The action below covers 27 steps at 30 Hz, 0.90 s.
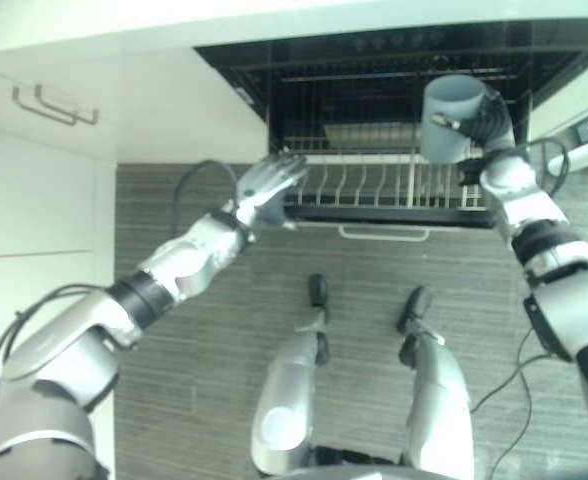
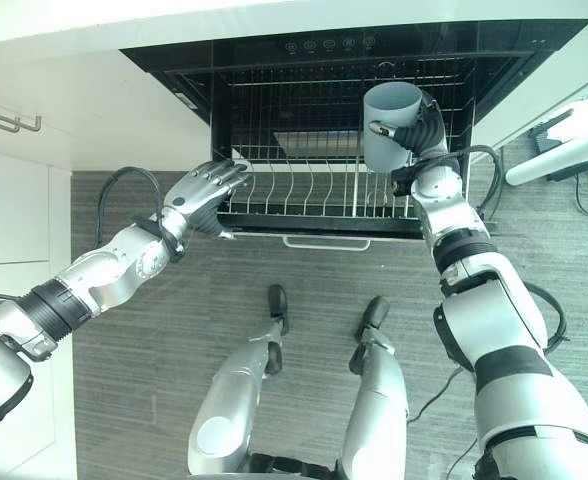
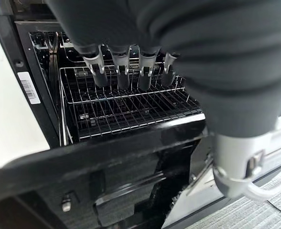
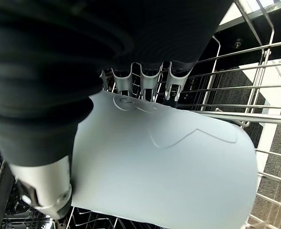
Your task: Place the dishes in the dishwasher.
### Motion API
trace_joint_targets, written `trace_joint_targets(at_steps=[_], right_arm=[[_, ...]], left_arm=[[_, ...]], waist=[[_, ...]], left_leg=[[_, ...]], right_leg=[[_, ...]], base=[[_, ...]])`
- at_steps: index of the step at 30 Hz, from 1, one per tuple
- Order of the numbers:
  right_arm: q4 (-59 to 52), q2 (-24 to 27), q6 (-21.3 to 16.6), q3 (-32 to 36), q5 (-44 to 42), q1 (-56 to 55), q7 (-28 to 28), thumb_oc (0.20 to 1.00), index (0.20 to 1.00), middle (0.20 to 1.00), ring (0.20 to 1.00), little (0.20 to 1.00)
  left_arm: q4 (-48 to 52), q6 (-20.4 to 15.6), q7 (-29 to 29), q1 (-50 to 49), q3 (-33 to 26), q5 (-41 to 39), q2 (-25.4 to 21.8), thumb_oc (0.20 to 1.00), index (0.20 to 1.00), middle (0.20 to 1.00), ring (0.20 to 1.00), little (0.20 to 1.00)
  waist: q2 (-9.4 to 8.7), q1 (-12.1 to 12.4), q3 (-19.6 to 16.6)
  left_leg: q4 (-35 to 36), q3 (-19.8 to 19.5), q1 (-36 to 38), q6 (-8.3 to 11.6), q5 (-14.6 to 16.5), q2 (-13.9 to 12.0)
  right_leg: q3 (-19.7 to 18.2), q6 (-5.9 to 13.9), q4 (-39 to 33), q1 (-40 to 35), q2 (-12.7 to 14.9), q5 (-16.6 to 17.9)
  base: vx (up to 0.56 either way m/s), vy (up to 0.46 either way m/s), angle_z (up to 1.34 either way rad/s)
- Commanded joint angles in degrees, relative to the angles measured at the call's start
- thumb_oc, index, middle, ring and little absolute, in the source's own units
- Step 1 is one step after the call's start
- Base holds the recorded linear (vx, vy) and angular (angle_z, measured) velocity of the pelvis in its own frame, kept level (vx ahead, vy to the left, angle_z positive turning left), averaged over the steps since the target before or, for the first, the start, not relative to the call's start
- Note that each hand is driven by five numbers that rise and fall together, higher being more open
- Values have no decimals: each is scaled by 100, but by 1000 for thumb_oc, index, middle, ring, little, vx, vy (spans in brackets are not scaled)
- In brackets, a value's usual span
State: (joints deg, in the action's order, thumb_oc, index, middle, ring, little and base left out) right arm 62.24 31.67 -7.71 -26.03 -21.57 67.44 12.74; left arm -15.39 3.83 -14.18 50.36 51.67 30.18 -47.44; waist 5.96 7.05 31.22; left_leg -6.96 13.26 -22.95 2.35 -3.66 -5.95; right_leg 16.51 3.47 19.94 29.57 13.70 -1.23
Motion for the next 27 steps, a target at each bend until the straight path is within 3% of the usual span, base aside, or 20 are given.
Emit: trace_joint_targets(at_steps=[1,2,5,7,15,22,23,25,27], right_arm=[[395,100,438,124,-397,58,109,200,200,200,200,200],[435,95,485,203,-469,-30,258,1000,1000,1000,1000,1000],[466,101,532,338,-284,-108,740,1000,1000,1000,1000,1000],[494,116,523,405,-32,-82,1560,1000,1000,1000,1000,1000],[365,133,504,368,465,109,2993,1000,1000,1000,1000,1000],[263,140,28,387,92,131,3005,1000,1000,1000,1000,1000],[195,81,-286,469,-374,92,2999,1000,1000,1000,1000,1000],[120,-3,-566,616,-798,36,2892,1000,1000,1000,1000,1000],[-152,-205,-1039,930,-1533,-150,2388,1000,1000,1000,1000,1000]], left_arm=[[276,27,-62,196,-180,18,34,1000,1000,1000,1000,1000],[315,53,-40,172,-208,34,25,1000,1000,1000,1000,1000],[330,64,-10,155,-226,40,9,1000,1000,1000,1000,1000],[349,145,-50,102,-215,35,44,1000,1000,1000,1000,1000],[365,149,-192,-23,-194,7,129,1000,1000,1000,1000,1000],[413,167,-307,-129,-165,1,117,1000,1000,1000,1000,1000],[444,176,-315,-156,-177,-9,104,1000,1000,1000,1000,1000],[451,198,-338,-217,-196,17,128,1000,1000,1000,1000,1000],[468,246,-316,-298,-240,40,145,1000,1000,1000,1000,1000]], waist=[[188,10,-143],[187,3,-143],[205,-17,-143],[240,-32,-143],[365,-31,-143],[397,-12,-143],[400,-15,-143],[401,-23,-143],[392,-60,-143]], left_leg=[[-112,-97,-464,178,-124,-69],[-145,-99,-476,169,-111,-68],[-158,-86,-471,170,-101,-66],[-111,-61,-446,173,-113,-61],[-48,-11,-430,171,-135,-30],[-63,-14,-420,169,-125,-32],[-59,-21,-396,172,-121,-31],[-64,-12,-370,172,-113,-36],[-73,-3,-302,179,-103,-42]], right_leg=[[95,596,-204,-101,363,333],[84,594,-185,-93,370,336],[65,603,-185,-95,384,344],[46,618,-238,-112,383,366],[40,626,-301,-117,412,392],[46,609,-279,-134,413,359],[42,601,-275,-153,407,344],[31,592,-262,-172,403,324],[6,576,-255,-232,393,295]], base=[[0,0,0],[0,0,0],[0,0,0],[10,39,-3],[0,33,-2],[0,0,0],[0,0,0],[0,0,0],[0,0,0]])
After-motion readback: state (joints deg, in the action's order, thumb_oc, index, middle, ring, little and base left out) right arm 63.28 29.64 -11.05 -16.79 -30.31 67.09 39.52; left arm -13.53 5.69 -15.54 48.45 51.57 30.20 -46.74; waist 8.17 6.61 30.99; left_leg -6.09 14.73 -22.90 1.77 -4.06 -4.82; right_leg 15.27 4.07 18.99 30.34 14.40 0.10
